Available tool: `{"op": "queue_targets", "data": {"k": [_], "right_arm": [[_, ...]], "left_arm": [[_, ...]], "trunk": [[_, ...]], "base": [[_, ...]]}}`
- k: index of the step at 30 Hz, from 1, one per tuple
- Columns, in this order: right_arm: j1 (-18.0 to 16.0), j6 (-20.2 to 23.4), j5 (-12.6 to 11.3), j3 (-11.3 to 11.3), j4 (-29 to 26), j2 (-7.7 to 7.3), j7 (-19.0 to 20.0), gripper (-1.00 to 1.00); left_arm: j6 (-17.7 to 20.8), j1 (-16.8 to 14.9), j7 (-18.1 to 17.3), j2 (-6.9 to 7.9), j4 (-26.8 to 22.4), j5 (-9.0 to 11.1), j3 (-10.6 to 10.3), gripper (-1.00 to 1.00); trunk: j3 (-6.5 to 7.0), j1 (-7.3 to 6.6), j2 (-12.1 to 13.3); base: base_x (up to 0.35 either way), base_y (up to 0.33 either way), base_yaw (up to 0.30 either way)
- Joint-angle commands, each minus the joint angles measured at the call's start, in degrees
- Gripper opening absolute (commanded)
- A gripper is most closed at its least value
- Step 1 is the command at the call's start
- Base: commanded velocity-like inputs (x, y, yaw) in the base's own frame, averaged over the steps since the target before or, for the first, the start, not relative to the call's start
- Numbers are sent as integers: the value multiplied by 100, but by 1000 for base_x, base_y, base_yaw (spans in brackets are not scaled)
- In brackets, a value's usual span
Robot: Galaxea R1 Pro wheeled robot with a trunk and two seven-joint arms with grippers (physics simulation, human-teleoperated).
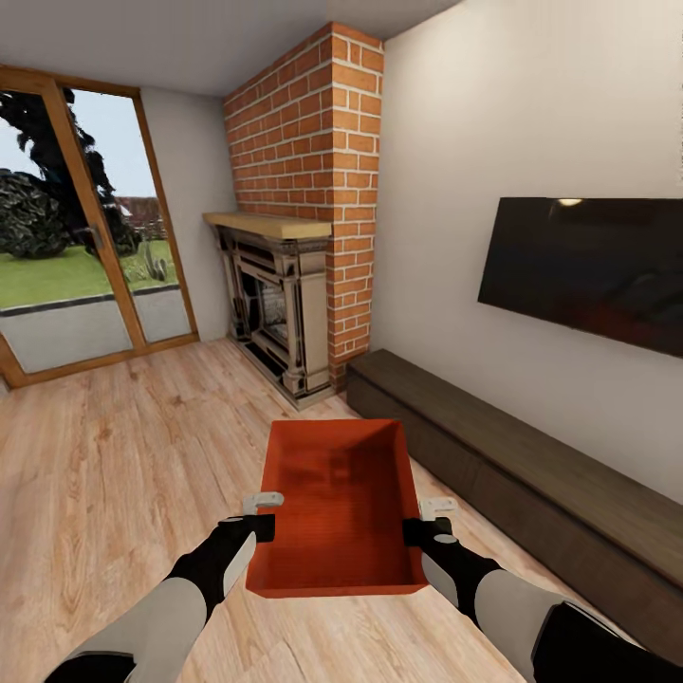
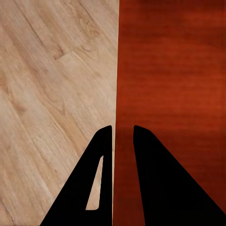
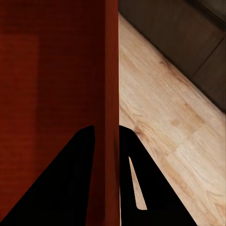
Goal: Move the two storage containers from the living room to the garage. In the garage, place one container on the floor and stack the other container on top of it (either order is fine).
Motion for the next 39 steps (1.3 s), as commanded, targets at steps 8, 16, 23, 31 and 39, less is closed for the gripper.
{"op": "queue_targets", "data": {"k": [8,16,23,31,39], "right_arm": [[-6,-113,39,144,1,-120,-182,-100],[-6,-113,39,145,2,-120,-181,-100],[-6,-113,39,144,2,-120,-181,-100],[-6,-113,39,144,2,-120,-181,-100],[-6,-113,39,144,3,-120,-181,-100]], "left_arm": [[54,-2,64,5,9,-72,43,-100],[54,-2,64,5,9,-72,39,-100],[46,-2,72,5,9,-72,37,-100],[45,-2,73,5,9,-72,36,-100],[45,-2,80,5,9,-72,36,-100]], "trunk": [[210,-174,314],[428,-350,635],[619,-504,916],[766,-592,1076],[841,-592,1076]], "base": [[0,0,0],[0,0,0],[0,0,0],[0,0,0],[0,0,0]]}}
